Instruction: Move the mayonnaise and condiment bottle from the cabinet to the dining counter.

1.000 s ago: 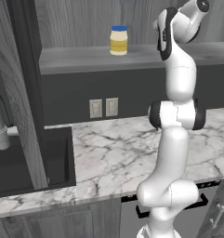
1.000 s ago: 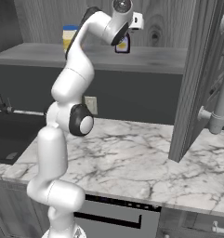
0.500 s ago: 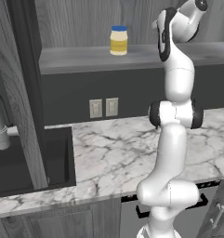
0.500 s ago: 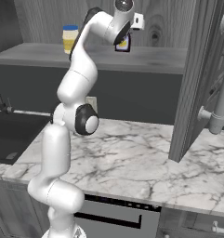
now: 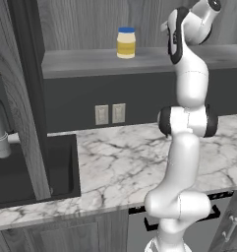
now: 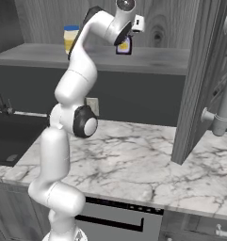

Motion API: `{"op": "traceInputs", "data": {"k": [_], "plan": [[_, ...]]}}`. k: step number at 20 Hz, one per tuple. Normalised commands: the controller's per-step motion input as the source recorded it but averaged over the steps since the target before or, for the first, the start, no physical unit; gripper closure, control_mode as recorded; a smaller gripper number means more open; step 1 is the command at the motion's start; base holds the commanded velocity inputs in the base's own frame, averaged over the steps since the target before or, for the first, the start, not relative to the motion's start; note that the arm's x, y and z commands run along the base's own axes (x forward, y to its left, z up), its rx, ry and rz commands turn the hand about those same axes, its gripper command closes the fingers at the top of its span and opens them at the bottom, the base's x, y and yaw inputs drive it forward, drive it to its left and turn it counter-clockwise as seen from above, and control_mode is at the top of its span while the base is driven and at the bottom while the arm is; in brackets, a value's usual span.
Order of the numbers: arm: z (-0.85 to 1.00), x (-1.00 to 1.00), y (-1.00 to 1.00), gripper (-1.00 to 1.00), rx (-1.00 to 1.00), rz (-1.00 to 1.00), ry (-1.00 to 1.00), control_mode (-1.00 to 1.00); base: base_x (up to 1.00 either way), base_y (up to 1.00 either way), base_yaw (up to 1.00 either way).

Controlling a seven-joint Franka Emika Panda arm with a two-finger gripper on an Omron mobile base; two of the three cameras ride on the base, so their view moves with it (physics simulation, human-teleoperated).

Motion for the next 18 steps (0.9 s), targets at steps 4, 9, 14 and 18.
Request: {"op": "traceInputs", "data": {"k": [4, 9, 14, 18], "plan": [[0.0, -0.87, 0.02, 1.0, 0.03, 0.0, -0.01, -1.0, 0.0, 0.0, 0.0], [0.0, -0.92, 0.0, 1.0, 0.04, 0.0, -0.05, -1.0, 0.0, 0.0, 0.0], [0.0, -0.94, 0.0, 1.0, 0.03, 0.0, -0.06, -1.0, 0.0, 0.0, 0.0], [0.0, -0.94, 0.06, 1.0, 0.02, 0.0, -0.04, -1.0, 0.0, 0.0, 0.0]]}}
